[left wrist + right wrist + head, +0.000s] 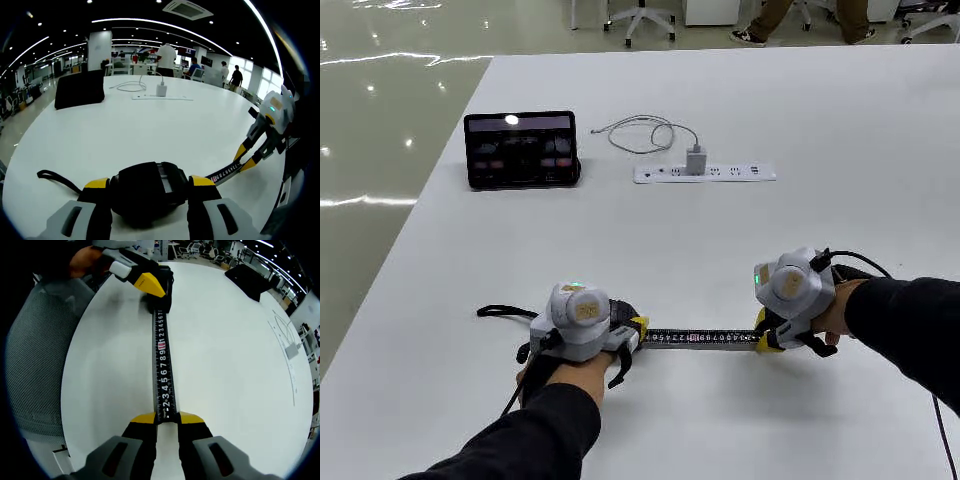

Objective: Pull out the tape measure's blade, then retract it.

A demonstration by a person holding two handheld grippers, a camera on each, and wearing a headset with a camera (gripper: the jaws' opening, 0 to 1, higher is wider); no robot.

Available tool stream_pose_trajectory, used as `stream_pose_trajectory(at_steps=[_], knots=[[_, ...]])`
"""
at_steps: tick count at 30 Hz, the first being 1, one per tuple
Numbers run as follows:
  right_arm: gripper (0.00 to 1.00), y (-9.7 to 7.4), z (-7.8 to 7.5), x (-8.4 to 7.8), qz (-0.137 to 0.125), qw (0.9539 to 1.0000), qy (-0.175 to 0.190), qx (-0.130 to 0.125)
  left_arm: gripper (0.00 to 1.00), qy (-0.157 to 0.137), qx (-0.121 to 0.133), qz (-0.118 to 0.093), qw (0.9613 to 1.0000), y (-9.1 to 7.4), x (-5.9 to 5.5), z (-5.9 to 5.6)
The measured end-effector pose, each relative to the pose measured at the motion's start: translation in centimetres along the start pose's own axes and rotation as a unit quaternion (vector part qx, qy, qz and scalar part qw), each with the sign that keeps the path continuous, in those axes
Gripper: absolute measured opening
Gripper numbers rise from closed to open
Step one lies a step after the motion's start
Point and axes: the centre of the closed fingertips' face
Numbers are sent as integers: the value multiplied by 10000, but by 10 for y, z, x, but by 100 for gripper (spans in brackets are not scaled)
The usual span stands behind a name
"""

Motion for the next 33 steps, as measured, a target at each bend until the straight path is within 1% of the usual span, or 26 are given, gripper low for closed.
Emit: stream_pose_trajectory(at_steps=[5,10,18,27,33], knots=[[11,1,1,3,-13,10000,54,-18,56,-1,5,0,10000,0,0,0],[10,3,1,6,-50,10000,-12,-19,56,-8,5,4,10000,0,0,0],[10,5,2,13,-87,9999,75,-13,56,-9,2,7,10000,0,0,0],[10,8,4,18,-112,9999,90,-2,56,-15,2,8,10000,0,0,0],[11,8,4,21,-108,9997,215,-20,56,-24,-4,13,10000,0,0,0]])
Point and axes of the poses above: the centre of the closed fingertips' face, and the gripper's own axes: y roughly forward along the fingers, z roughly to its left, x roughly out of its top, and after that the axes turned 15 degrees about -x, right-handed
